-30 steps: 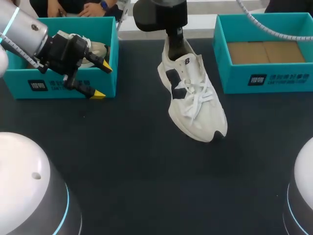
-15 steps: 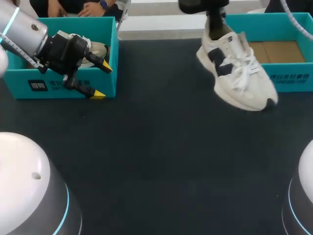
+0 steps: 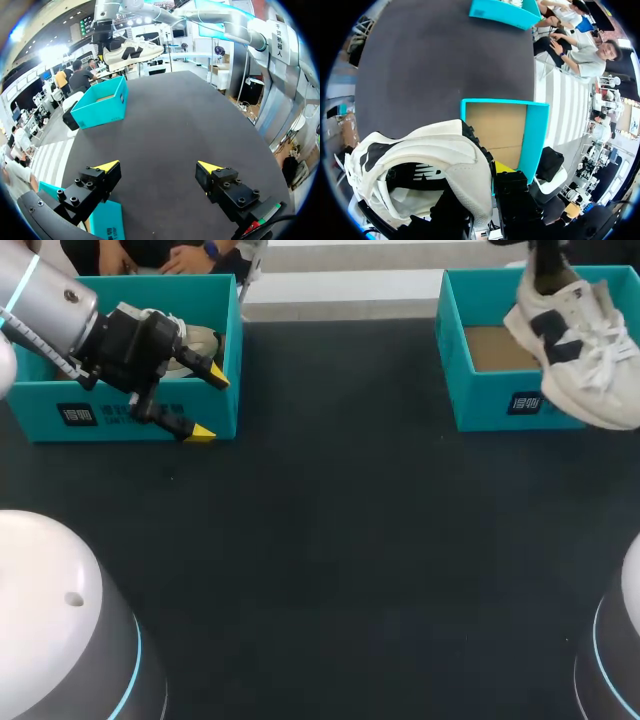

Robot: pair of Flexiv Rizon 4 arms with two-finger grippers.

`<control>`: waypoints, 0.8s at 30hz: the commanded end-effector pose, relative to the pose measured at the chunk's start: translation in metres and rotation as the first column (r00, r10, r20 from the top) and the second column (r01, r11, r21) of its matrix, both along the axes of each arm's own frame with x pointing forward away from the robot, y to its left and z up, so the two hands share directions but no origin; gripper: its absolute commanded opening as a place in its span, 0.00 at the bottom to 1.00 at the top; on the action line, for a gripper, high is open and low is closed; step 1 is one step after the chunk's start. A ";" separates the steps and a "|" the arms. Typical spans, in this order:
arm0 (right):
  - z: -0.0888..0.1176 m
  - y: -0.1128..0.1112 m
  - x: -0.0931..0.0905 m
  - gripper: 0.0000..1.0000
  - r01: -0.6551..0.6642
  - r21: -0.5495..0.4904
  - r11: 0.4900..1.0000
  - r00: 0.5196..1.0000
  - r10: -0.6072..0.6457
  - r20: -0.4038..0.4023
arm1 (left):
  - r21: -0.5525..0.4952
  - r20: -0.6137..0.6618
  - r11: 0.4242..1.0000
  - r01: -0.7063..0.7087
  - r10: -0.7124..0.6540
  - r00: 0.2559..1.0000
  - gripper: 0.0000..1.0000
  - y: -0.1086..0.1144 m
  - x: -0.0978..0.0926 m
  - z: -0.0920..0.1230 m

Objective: Take the shoe out of the shoebox, open the shoe tongue, remove and reinsert the insole, then place the shoe into the shoebox

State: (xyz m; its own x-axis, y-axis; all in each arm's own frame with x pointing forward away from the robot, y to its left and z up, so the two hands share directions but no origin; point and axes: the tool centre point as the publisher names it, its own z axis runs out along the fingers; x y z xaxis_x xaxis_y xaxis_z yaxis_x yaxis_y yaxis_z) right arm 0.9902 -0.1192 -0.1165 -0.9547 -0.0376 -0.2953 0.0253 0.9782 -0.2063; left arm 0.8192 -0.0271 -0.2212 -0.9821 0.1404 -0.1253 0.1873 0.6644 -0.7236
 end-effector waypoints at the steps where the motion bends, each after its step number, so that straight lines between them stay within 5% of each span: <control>1: 0.005 -0.020 -0.001 0.00 -0.038 0.116 0.992 0.999 0.039 -0.003 | 0.003 0.001 1.000 -0.001 0.001 1.000 1.00 0.000 -0.001 0.000; 16: 0.005 -0.020 -0.001 0.00 -0.038 0.116 0.992 0.999 0.039 -0.003 | 0.003 0.001 1.000 -0.001 0.001 1.000 1.00 0.000 -0.001 0.000; 24: -0.003 -0.081 0.031 0.00 0.043 0.081 0.996 0.999 -0.044 0.005 | 0.003 0.001 1.000 -0.001 0.001 1.000 1.00 0.000 -0.001 0.000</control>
